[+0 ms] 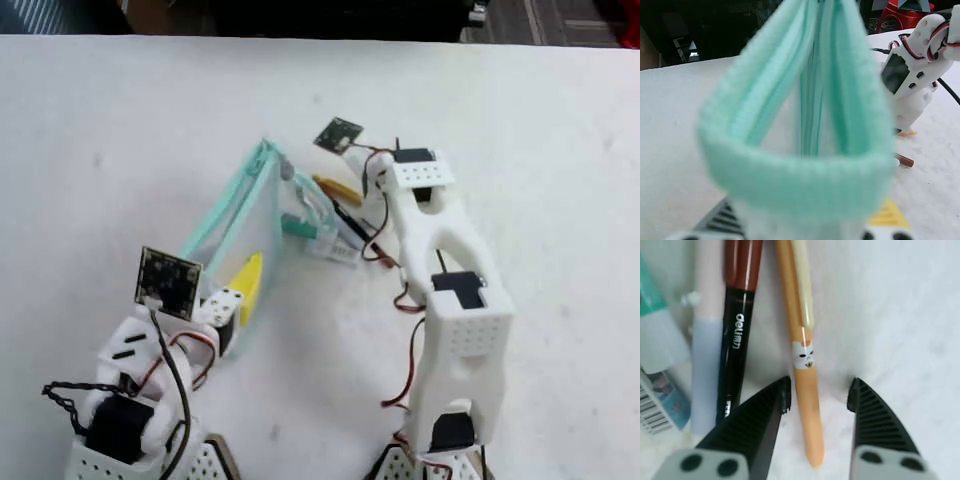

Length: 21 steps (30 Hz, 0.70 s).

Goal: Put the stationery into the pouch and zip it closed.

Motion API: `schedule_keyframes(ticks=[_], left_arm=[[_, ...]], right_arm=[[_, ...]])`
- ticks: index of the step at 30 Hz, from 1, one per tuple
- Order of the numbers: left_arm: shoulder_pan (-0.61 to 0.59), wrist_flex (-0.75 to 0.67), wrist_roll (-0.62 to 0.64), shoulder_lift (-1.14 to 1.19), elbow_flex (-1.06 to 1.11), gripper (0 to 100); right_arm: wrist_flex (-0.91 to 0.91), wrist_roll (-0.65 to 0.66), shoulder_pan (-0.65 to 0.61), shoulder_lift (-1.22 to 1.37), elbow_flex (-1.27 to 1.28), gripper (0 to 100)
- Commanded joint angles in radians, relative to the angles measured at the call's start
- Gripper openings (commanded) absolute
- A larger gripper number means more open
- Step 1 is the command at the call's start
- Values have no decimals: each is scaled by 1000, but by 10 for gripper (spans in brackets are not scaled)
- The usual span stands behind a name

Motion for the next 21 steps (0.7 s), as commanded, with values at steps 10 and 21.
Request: schedule_keyframes(ticks=[10, 21], left_arm=[[10, -2, 5, 5, -3, 180], [18, -2, 5, 5, -5, 225]], right_arm=[[-7, -14, -54, 74, -114, 171], [-8, -15, -47, 84, -107, 20]])
